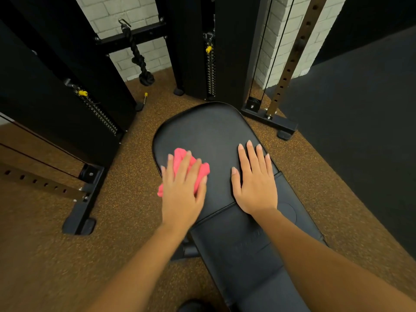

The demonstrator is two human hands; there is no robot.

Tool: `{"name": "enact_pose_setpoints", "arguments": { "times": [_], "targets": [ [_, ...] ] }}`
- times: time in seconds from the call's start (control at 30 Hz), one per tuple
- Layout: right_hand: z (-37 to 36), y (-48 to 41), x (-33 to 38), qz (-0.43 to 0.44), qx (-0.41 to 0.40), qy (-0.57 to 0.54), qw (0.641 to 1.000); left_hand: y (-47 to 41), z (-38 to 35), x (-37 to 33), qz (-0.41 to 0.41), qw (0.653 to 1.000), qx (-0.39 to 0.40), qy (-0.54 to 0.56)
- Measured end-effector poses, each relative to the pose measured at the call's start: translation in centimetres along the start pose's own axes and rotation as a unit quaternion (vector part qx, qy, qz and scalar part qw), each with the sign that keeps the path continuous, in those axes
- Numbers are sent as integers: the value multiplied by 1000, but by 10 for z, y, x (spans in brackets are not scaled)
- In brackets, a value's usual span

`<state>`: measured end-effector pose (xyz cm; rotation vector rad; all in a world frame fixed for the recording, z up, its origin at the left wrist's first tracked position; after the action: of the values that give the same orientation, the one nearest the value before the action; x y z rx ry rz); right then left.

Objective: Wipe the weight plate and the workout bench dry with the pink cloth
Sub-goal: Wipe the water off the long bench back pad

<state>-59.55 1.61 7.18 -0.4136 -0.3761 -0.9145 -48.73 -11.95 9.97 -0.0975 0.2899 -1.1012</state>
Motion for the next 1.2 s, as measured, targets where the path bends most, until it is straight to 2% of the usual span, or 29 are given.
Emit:
{"name": "enact_pose_setpoints", "arguments": {
  "times": [0.13, 0.23, 0.33, 0.37, 0.47, 0.57, 0.63, 0.67, 0.7, 0.73, 0.77, 0.8, 0.87, 0.9, 0.93, 0.97, 1.0, 1.07, 1.1, 1.17, 1.2],
  "targets": [
    [-2, 0, -2, 2, -4, 5, 1000, 21, -11, -25, -105, 993, 29, -34],
    [-4, 0, -5, 6, -3, 9, 1000, 19, -12, -35, -163, 986, 41, -8],
    [-6, 0, -5, 11, -4, 0, 1000, 9, -6, -34, -195, 981, 13, 16],
    [-6, 0, -5, 11, -5, -12, 1000, 5, -1, -36, -176, 983, 4, 52],
    [4, 0, -1, -5, -9, -120, 993, 2, 16, -46, -26, 985, 8, 171],
    [24, 13, 30, -53, -16, -335, 941, 2, 19, -54, 113, 947, -3, 302],
    [36, 28, 64, -86, -8, -454, 887, 7, 18, -61, 202, 878, 38, 433],
    [38, 34, 78, -99, 0, -492, 865, 9, 24, -67, 237, 819, 29, 523],
    [39, 39, 90, -109, 7, -510, 853, 11, 28, -75, 264, 731, 16, 629],
    [38, 43, 96, -117, 17, -514, 850, 13, 35, -77, 313, 571, 25, 759],
    [38, 45, 99, -124, 28, -511, 850, 17, 42, -76, 318, 482, 43, 815],
    [38, 45, 99, -125, 36, -507, 852, 19, 48, -73, 338, 518, 73, 782],
    [39, 43, 93, -112, 32, -490, 864, 16, 53, -64, 390, 482, 95, 779],
    [40, 41, 90, -97, 20, -474, 875, 10, 57, -60, 365, 495, 99, 782],
    [40, 38, 86, -74, 8, -446, 892, 4, 56, -46, 373, 557, 73, 738],
    [39, 35, 81, -44, -3, -405, 913, 1, 51, -36, 373, 602, 40, 704],
    [35, 30, 75, -9, -7, -357, 934, -3, 51, -30, 385, 577, 21, 720],
    [25, 23, 59, 59, 13, -253, 966, -3, 58, -19, 384, 553, -50, 738],
    [18, 23, 51, 89, 33, -199, 975, -4, 61, -11, 382, 577, -69, 719],
    [6, 24, 37, 143, 56, -117, 981, -1, 64, -2, 383, 663, -87, 637],
    [3, 24, 32, 156, 55, -101, 981, 2, 61, 4, 387, 678, -103, 616]
  ]
}}
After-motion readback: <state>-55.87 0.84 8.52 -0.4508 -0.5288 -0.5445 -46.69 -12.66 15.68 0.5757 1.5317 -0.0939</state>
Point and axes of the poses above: each hand's wrist, its own y-axis away from the middle knuckle, its own z-axis out of the back of the hand, x = y × z, the point moved 2 cm from there along -y, towards the middle knuckle, and after that the axes turned 10 degrees about -y, right-handed, at the moved point
